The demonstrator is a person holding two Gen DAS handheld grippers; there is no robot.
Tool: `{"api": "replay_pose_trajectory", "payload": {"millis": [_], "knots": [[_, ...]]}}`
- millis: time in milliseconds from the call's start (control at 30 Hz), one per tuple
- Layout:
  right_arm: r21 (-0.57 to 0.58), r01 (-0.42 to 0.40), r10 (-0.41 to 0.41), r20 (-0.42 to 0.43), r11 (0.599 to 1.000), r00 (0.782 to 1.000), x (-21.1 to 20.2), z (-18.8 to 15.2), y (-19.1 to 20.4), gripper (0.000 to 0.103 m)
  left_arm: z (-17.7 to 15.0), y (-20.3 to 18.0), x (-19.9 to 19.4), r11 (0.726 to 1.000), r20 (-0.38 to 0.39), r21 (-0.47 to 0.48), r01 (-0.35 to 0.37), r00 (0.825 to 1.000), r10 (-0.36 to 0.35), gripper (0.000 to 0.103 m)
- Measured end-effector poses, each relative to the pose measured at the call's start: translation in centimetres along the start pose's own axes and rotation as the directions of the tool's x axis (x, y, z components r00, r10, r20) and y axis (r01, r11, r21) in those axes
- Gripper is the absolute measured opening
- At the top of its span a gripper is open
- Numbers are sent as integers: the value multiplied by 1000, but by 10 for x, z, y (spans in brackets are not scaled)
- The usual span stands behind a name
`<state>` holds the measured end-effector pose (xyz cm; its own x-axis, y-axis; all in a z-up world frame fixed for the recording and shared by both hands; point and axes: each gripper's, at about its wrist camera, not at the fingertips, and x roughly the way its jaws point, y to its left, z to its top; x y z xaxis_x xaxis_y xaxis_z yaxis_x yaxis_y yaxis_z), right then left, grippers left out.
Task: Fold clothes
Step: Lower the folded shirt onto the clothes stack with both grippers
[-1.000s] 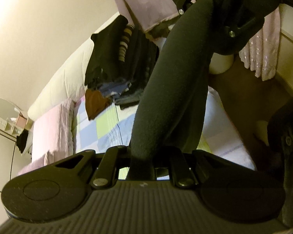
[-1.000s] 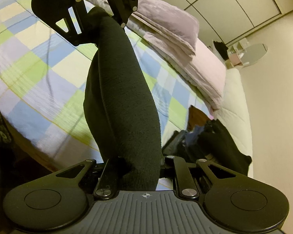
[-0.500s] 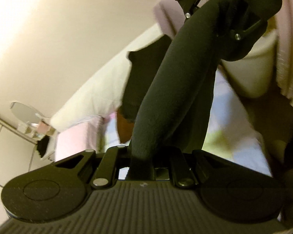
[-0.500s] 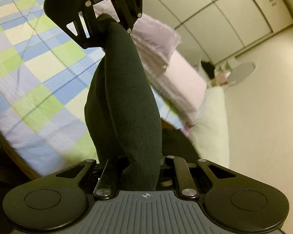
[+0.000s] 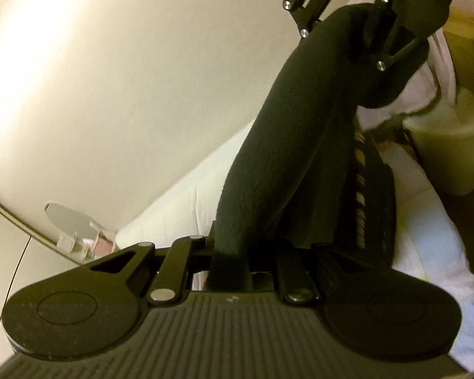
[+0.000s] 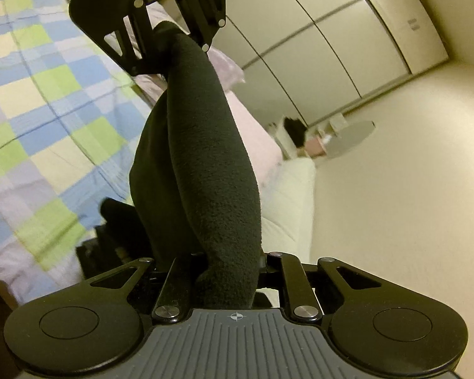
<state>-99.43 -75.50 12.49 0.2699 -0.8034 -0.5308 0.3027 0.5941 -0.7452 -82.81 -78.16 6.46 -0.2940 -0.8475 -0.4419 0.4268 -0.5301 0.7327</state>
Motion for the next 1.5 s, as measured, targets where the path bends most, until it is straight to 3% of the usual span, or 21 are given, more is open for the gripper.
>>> {"api": "replay_pose_trajectory", "payload": {"millis": [267,467,667,800,900,1000,1067,1133,1233,1400,1500], "knots": [[4,19,-19,-38,1000,999,28,-21,-36,14,19,13,48,1000,13,12,7,1000,-7,12],[-43,-21,22,32,999,999,72,-47,-79,14,38,29,95,998,-64,-38,-44,997,42,12],[-108,-39,51,120,993,991,123,-73,-131,14,61,51,145,989,-134,-11,-145,981,143,12],[-155,54,-23,194,986,981,159,-82,-153,15,64,54,175,970,-153,19,-242,958,242,12],[-163,79,-41,223,983,974,179,-97,-141,15,41,23,199,979,-178,-7,-203,964,198,12],[-182,-10,45,192,983,980,207,-127,-95,15,7,-42,229,994,-246,-65,-84,967,66,12],[-212,-89,120,138,973,983,225,-147,-56,14,-13,-92,244,998,-294,-63,11,955,-29,13],[-229,-158,182,88,960,979,235,-162,-25,15,-26,-127,248,997,-307,-59,43,950,-59,12],[-229,-170,191,75,959,979,232,-171,-8,15,-30,-130,239,995,-293,-95,-14,956,-14,12],[-290,-137,156,43,947,987,215,-170,-10,15,-34,-123,226,994,-281,-107,-20,960,-11,23],[-347,-116,127,9,931,992,214,-176,-3,16,-39,-120,217,995,-277,-101,-25,961,-4,24]]}}
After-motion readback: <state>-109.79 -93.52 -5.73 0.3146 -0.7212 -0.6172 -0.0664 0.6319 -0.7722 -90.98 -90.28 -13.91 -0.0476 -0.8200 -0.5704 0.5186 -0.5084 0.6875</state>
